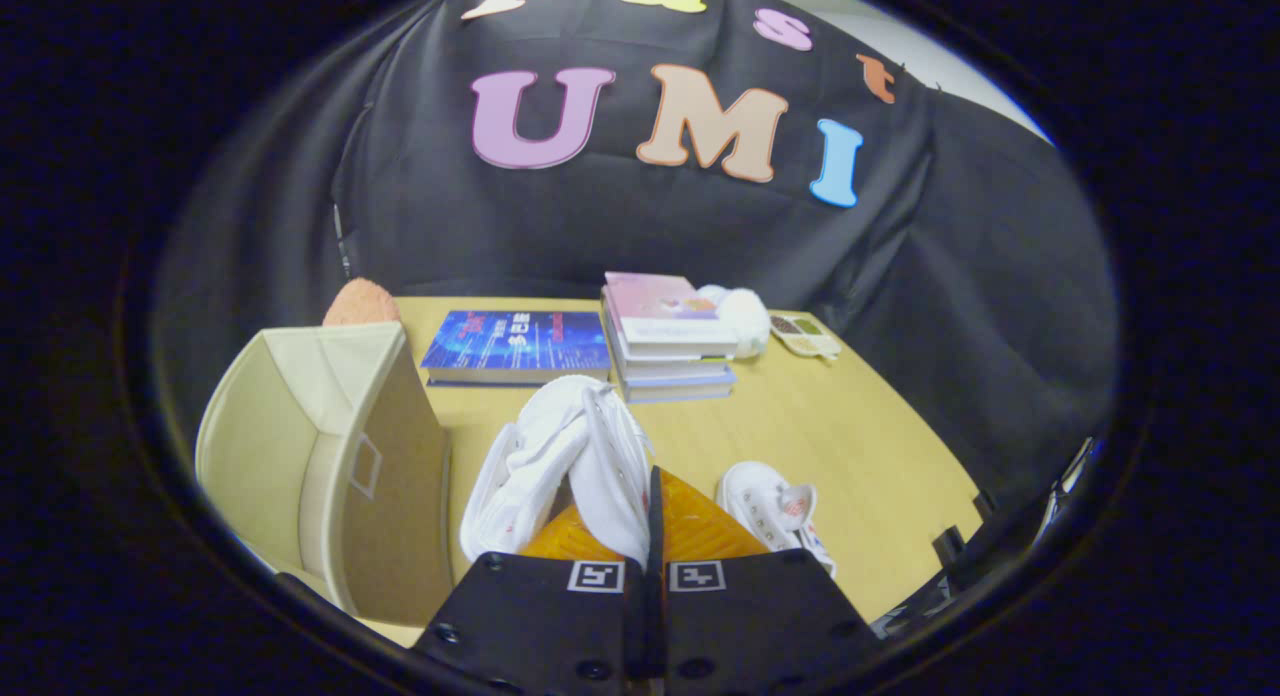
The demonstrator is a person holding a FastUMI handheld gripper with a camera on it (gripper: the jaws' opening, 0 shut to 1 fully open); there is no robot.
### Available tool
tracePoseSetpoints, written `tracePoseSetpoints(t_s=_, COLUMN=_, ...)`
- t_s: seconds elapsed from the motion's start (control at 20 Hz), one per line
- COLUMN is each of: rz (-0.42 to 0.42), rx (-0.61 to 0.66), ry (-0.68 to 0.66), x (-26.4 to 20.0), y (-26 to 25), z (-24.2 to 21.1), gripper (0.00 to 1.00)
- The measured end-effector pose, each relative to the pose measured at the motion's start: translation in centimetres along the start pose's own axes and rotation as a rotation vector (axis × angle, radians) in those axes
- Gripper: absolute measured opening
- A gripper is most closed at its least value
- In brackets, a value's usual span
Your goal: Open the storage box then place both shoes into the box .Put the left shoe in first, then the right shoe, with the right side of both shoes facing outward in a uniform manner.
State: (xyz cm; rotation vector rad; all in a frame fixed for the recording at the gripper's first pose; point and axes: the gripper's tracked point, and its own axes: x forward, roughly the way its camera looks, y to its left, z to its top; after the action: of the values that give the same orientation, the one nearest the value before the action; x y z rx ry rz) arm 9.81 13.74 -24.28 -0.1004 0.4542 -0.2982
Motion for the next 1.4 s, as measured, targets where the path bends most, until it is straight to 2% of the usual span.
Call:
tracePoseSetpoints(t_s=0.25, rz=-0.083, rx=0.014, ry=-0.127, x=-4.8, y=-0.2, z=7.9, gripper=0.02)
tracePoseSetpoints(t_s=0.35, rz=-0.087, rx=0.013, ry=-0.177, x=-6.4, y=0.8, z=10.7, gripper=0.03)
tracePoseSetpoints(t_s=0.5, rz=-0.047, rx=0.043, ry=-0.23, x=-8.1, y=3.9, z=14.3, gripper=0.02)
tracePoseSetpoints(t_s=0.75, rz=0.027, rx=0.046, ry=-0.239, x=-10.5, y=10.8, z=17.3, gripper=0.02)
tracePoseSetpoints(t_s=0.9, rz=0.089, rx=0.051, ry=-0.205, x=-11.1, y=15.8, z=17.0, gripper=0.02)
tracePoseSetpoints(t_s=1.15, rz=0.18, rx=0.071, ry=-0.078, x=-10.7, y=23.2, z=12.5, gripper=0.03)
tracePoseSetpoints(t_s=1.4, rz=0.147, rx=0.019, ry=0.027, x=-9.6, y=25.0, z=7.7, gripper=0.03)
